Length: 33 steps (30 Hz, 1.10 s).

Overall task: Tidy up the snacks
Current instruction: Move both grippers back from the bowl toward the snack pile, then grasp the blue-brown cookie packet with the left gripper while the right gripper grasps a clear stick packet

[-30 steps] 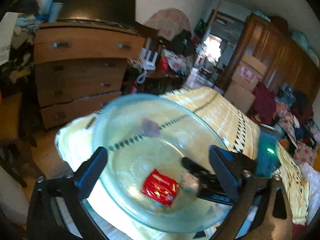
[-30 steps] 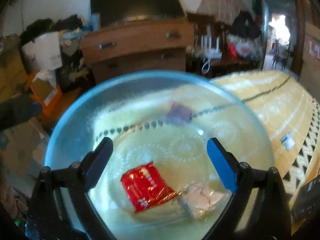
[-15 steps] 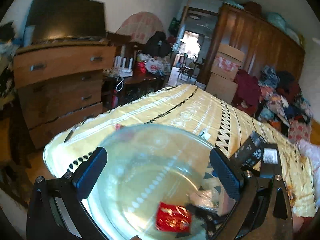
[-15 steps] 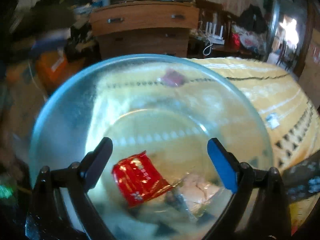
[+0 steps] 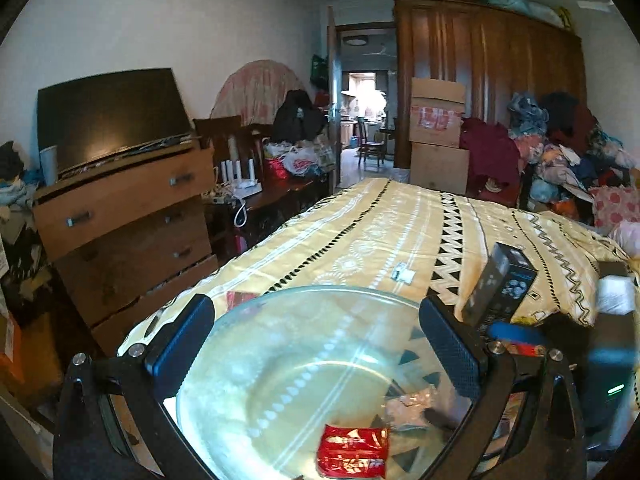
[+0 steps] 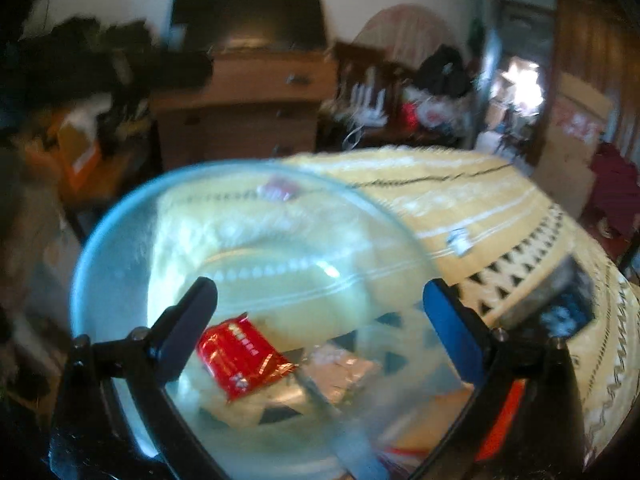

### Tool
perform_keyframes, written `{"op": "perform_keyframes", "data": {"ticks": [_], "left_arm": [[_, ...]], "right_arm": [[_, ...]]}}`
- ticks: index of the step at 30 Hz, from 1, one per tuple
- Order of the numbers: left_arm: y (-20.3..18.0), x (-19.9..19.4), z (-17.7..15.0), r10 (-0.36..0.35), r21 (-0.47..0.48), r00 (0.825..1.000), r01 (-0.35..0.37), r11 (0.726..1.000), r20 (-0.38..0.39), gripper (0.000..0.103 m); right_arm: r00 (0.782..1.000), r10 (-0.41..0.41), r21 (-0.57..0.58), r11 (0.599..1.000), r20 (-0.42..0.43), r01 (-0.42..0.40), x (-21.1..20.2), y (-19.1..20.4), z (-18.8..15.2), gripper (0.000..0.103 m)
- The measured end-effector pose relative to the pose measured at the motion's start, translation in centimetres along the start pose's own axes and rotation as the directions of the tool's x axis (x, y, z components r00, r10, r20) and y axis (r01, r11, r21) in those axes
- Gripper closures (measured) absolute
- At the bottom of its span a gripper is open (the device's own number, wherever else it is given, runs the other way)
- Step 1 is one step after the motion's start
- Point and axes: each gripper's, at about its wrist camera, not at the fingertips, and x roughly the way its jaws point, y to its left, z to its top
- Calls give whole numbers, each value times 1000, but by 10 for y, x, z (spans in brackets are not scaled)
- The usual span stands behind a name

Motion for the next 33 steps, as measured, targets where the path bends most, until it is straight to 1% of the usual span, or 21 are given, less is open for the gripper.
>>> {"op": "perform_keyframes", "data": {"ticks": [5, 9, 11, 13, 14, 15, 17, 18, 19, 20, 21, 22, 23, 24, 25, 26, 28, 29, 31, 32, 33], "left_arm": [[-30, -14, 6, -57, 38, 998, 56, 998, 16, 0], [-64, -26, 8, -105, 71, 994, 103, 992, 29, 0], [-85, -32, 8, -137, 94, 990, 133, 987, 36, 0], [-114, -41, 8, -175, 127, 983, 168, 978, 51, 1], [-127, -44, 8, -198, 138, 978, 189, 972, 56, 0], [-141, -49, 6, -231, 148, 971, 220, 964, 60, 0], [-175, -56, -3, -352, 153, 935, 342, 927, 49, 0], [-193, -57, -12, -435, 137, 900, 427, 894, 28, 0], [-204, -57, -19, -483, 122, 876, 478, 870, 9, 0], [-222, -53, -32, -558, 91, 828, 560, 824, -43, 0], [-237, -48, -43, -602, 70, 793, 608, 791, -95, 0], [-257, -42, -60, -631, 62, 757, 647, 760, -171, 0], [-277, -35, -79, -642, 71, 725, 675, 735, -248, 0], [-293, -29, -96, -642, 83, 701, 693, 716, -311, 0], [-309, -22, -115, -633, 87, 673, 708, 700, -383, 0], [-323, -14, -136, -613, 81, 646, 715, 694, -454, 1], [-336, -1, -168, -577, 75, 622, 711, 699, -529, 2], [-341, 3, -176, -567, 74, 617, 710, 701, -546, 2], [-347, 10, -193, -558, 72, 595, 718, 692, -579, 3], [-348, 12, -197, -552, 77, 594, 718, 691, -585, 4], [-349, 16, -199, -549, 78, 591, 719, 691, -591, 4]], "right_arm": [[995, -91, 74, 993, 46, 87, -61, -27, -22, 0], [976, -207, 126, 972, 64, 198, -115, -53, -51, 0], [955, -290, 146, 949, 67, 278, -146, -67, -67, 0], [921, -380, 165, 917, 83, 363, -182, -79, -83, 0], [894, -439, 178, 890, 84, 420, -203, -87, -94, 0], [876, -476, 188, 870, 81, 456, -215, -91, -101, 0], [815, -579, 235, 794, 10, 561, -241, -110, -130, 0], [799, -598, 272, 760, -63, 591, -248, -123, -149, 0], [801, -583, 331, 735, -137, 592, -255, -139, -175, 1], [799, -571, 394, 701, -189, 595, -262, -152, -200, 2], [789, -564, 456, 652, -243, 606, -271, -162, -227, 4], [777, -556, 499, 604, -296, 622, -278, -170, -255, 11], [761, -549, 517, 566, -345, 642, -282, -174, -280, 14], [749, -540, 534, 531, -384, 657, -285, -177, -301, 14], [749, -522, 561, 505, -407, 656, -288, -179, -321, 14], [755, -507, 580, 491, -417, 650, -289, -180, -333, 14], [768, -465, 613, 470, -440, 635, -282, -186, -359, 14], [780, -444, 631, 465, -441, 621, -278, -192, -366, 14], [841, -363, 704, 465, -401, 537, -269, -201, -376, 16], [873, -315, 734, 474, -373, 486, -261, -208, -375, 16], [888, -293, 742, 491, -354, 457, -258, -210, -375, 16]]}}
